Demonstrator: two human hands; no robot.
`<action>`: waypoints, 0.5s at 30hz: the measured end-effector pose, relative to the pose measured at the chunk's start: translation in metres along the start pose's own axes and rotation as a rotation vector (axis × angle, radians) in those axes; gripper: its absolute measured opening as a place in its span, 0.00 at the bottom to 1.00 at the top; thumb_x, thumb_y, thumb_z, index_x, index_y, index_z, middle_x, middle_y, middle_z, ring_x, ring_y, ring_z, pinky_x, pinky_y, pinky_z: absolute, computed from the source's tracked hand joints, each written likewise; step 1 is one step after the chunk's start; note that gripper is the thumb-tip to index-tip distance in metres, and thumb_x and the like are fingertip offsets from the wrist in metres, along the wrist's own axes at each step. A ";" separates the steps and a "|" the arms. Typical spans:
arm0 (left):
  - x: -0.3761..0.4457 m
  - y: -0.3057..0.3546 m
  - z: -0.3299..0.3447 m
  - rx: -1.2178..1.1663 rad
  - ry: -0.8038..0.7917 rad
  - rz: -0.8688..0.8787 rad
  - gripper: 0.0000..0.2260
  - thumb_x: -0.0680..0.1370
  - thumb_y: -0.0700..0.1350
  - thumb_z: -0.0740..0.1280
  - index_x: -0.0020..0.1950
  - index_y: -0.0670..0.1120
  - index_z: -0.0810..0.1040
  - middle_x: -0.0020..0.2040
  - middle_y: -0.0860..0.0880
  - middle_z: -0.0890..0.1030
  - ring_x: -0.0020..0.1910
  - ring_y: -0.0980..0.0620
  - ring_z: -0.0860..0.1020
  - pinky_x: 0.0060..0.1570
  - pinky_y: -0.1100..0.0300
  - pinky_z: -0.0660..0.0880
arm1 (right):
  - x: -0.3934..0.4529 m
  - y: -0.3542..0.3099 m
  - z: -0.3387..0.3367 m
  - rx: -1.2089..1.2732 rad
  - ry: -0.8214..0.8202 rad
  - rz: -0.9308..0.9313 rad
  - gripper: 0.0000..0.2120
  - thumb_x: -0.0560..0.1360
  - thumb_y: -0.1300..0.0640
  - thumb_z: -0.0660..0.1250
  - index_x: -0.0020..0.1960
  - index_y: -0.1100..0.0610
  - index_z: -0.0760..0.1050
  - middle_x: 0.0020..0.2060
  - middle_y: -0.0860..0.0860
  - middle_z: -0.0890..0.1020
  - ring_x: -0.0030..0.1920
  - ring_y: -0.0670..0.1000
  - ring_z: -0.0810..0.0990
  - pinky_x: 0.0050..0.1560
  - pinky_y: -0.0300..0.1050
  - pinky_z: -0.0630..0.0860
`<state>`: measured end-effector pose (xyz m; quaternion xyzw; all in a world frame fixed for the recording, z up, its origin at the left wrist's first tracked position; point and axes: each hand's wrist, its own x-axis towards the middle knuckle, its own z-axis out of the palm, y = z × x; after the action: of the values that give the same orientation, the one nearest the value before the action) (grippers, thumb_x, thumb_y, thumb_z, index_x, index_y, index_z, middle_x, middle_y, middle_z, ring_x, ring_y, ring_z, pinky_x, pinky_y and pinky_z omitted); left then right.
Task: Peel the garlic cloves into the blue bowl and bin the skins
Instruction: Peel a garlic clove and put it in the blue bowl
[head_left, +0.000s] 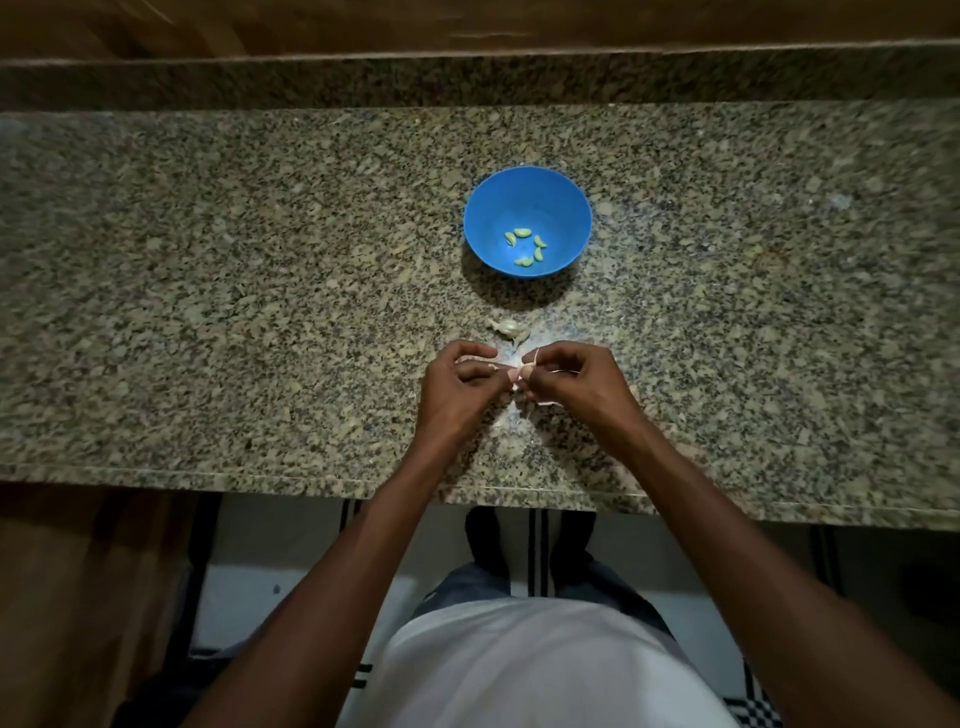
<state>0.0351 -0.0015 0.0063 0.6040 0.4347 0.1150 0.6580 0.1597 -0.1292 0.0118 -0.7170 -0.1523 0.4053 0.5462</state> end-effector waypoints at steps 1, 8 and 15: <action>0.002 -0.002 -0.001 0.042 -0.014 0.011 0.17 0.72 0.40 0.81 0.57 0.42 0.79 0.43 0.43 0.87 0.43 0.46 0.87 0.44 0.55 0.84 | 0.000 0.002 0.001 -0.057 0.018 -0.009 0.06 0.75 0.61 0.78 0.51 0.60 0.86 0.42 0.57 0.88 0.42 0.56 0.89 0.49 0.55 0.87; 0.019 -0.021 -0.008 0.355 0.031 0.166 0.08 0.77 0.34 0.68 0.52 0.44 0.80 0.44 0.47 0.84 0.41 0.51 0.82 0.38 0.60 0.78 | 0.006 0.009 0.006 -0.662 0.150 -0.252 0.04 0.74 0.60 0.75 0.48 0.59 0.86 0.38 0.51 0.87 0.36 0.46 0.86 0.42 0.50 0.85; 0.033 -0.041 -0.026 0.767 -0.073 0.415 0.32 0.72 0.56 0.79 0.71 0.44 0.77 0.73 0.44 0.71 0.73 0.46 0.64 0.68 0.47 0.69 | 0.017 0.009 0.015 -0.934 0.162 -0.381 0.03 0.74 0.65 0.74 0.43 0.59 0.83 0.37 0.50 0.81 0.36 0.53 0.81 0.35 0.44 0.73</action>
<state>0.0211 0.0293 -0.0416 0.8828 0.2919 0.0540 0.3640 0.1571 -0.1107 -0.0047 -0.8733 -0.4024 0.1305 0.2418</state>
